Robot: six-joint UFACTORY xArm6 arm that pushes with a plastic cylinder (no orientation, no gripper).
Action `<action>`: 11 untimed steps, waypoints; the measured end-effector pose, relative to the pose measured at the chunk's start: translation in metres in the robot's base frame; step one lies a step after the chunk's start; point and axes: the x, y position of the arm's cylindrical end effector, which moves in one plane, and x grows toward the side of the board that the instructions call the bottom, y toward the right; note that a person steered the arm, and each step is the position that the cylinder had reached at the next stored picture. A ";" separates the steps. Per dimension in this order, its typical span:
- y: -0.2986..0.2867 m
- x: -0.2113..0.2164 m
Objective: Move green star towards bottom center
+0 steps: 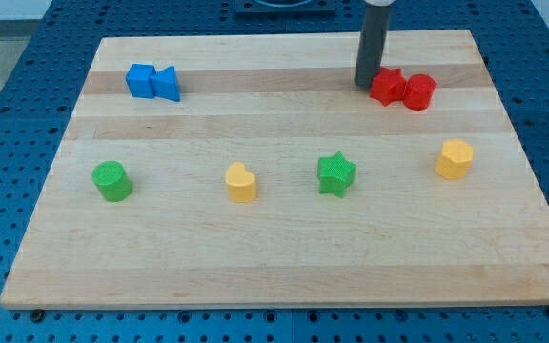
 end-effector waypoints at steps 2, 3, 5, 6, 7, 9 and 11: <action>-0.025 0.021; -0.022 0.057; -0.004 0.098; -0.028 0.114; -0.048 0.139; -0.066 0.180; -0.091 0.194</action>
